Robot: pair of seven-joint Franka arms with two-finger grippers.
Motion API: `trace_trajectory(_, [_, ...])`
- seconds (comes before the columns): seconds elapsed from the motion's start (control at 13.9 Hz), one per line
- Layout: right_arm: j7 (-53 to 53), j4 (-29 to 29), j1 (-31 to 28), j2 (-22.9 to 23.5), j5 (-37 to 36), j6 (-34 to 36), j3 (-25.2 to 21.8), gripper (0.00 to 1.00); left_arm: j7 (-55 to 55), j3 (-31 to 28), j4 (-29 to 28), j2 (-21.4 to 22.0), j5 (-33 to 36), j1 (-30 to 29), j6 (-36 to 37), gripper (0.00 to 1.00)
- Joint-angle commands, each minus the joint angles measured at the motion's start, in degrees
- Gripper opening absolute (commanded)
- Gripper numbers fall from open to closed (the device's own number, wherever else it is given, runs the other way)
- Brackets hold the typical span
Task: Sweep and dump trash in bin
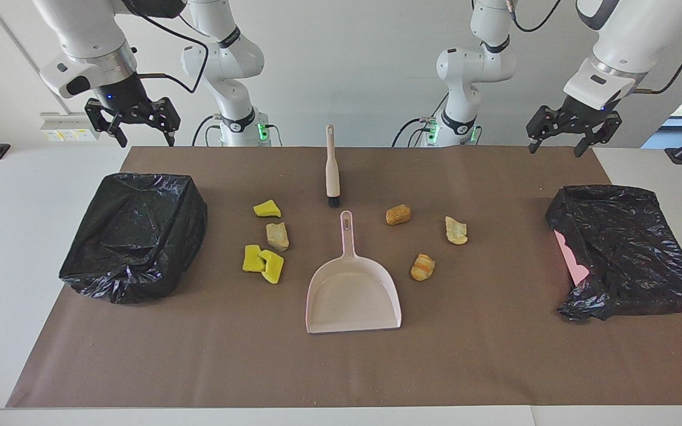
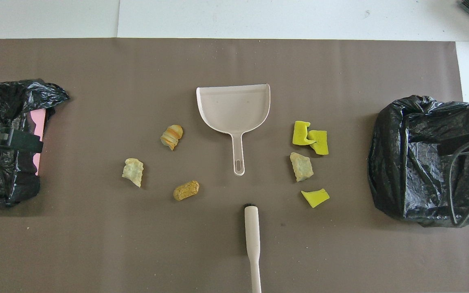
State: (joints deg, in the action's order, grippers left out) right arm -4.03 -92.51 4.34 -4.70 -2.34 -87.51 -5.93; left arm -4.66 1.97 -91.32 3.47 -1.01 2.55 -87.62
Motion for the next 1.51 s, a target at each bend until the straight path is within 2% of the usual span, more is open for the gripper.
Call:
trace_trajectory(0.0, [-0.9, -0.2, -0.4, -0.4, 1.1, -0.5, 0.0, 1.0, -1.0, 0.3, 0.3, 0.4, 0.5, -0.5, -0.2, 1.0])
trace_trajectory(1.44, [-0.9, -0.2, -0.4, -0.4, 1.1, -0.5, 0.0, 1.0, 1.7, 0.6, -0.9, 1.4, 0.0, 0.3, 0.5, 1.0])
